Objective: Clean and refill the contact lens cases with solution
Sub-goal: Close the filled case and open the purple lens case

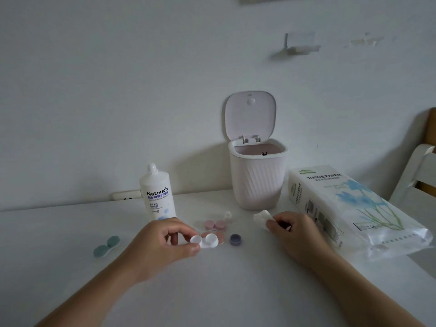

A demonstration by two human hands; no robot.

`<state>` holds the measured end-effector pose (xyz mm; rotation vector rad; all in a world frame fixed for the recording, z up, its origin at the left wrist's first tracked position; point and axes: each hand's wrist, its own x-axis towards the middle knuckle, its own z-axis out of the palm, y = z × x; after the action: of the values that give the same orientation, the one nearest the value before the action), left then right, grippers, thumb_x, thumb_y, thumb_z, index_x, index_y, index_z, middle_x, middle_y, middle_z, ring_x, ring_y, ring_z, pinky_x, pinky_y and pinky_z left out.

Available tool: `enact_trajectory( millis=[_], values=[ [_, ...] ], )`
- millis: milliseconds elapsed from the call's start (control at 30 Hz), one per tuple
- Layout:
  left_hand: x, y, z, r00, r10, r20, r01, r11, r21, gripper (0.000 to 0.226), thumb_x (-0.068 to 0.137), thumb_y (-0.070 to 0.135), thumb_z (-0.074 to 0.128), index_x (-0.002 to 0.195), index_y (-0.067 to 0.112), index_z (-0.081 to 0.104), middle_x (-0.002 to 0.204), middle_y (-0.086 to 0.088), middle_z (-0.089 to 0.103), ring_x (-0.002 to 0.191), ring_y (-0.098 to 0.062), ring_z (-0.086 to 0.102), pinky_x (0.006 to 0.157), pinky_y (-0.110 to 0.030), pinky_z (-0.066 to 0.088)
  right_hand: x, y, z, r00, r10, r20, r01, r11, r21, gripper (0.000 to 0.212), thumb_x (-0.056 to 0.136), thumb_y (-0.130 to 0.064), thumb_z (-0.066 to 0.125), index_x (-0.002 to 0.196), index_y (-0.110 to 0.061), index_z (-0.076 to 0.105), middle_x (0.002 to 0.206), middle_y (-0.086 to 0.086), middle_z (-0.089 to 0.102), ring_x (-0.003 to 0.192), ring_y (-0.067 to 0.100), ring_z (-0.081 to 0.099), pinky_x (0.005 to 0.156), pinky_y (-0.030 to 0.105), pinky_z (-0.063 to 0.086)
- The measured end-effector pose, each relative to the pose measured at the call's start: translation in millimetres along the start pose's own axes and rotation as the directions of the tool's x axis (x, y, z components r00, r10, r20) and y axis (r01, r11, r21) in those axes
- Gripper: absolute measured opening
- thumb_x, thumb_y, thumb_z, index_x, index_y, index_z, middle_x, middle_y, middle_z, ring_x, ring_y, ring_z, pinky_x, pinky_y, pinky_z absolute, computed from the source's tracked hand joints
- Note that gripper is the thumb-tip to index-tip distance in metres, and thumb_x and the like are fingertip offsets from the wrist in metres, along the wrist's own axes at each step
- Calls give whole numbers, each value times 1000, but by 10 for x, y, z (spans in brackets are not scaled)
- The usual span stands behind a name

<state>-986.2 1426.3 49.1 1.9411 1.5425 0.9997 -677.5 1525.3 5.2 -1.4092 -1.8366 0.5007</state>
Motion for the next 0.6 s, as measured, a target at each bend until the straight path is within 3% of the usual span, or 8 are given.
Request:
enact_trajectory(
  millis=[133, 233, 333, 433, 600],
  values=[
    [162, 187, -71, 999, -27, -42, 24, 998, -57, 16, 73, 45, 81, 87, 36, 79, 68, 18, 67, 59, 0, 49, 58, -11, 37, -11, 18, 3, 1000, 10, 9, -10, 1000, 19, 28, 85, -47, 63, 81, -20, 68, 72, 0, 68, 56, 10, 52, 63, 42, 53],
    [342, 372, -142, 994, -93, -56, 81, 979, -185, 11, 82, 23, 83, 86, 32, 79, 83, 7, 78, 67, -4, 65, 65, -10, 47, -23, 8, -8, 1000, 20, 23, -20, 999, 29, 46, 74, -64, 50, 83, -23, 68, 74, -2, 68, 58, 12, 54, 62, 40, 53],
    [580, 555, -193, 982, -150, -112, 118, 960, -254, 8, 84, 20, 80, 88, 27, 78, 86, 1, 80, 61, -7, 64, 59, -14, 46, -14, 34, -2, 1000, 11, 19, -12, 999, 30, 46, 71, -69, 47, 84, -30, 68, 72, -6, 68, 58, 12, 57, 61, 38, 54],
    [842, 691, -206, 968, -180, -176, 116, 940, -320, 4, 85, 18, 77, 89, 17, 78, 85, -1, 80, 60, -7, 62, 58, -21, 43, 2, 54, 17, 1000, 4, 12, -4, 999, 37, 47, 73, -67, 48, 82, -25, 66, 72, -2, 65, 52, 4, 45, 60, 39, 52],
    [1281, 799, -166, 958, -216, -189, 115, 892, -437, 5, 82, 21, 79, 88, 21, 79, 87, -3, 80, 63, -7, 64, 64, -24, 45, 12, 74, 21, 1000, 9, 19, -10, 997, 75, 45, 71, -67, 48, 80, -26, 66, 69, -4, 63, 52, 1, 43, 56, 33, 47]
  ],
)
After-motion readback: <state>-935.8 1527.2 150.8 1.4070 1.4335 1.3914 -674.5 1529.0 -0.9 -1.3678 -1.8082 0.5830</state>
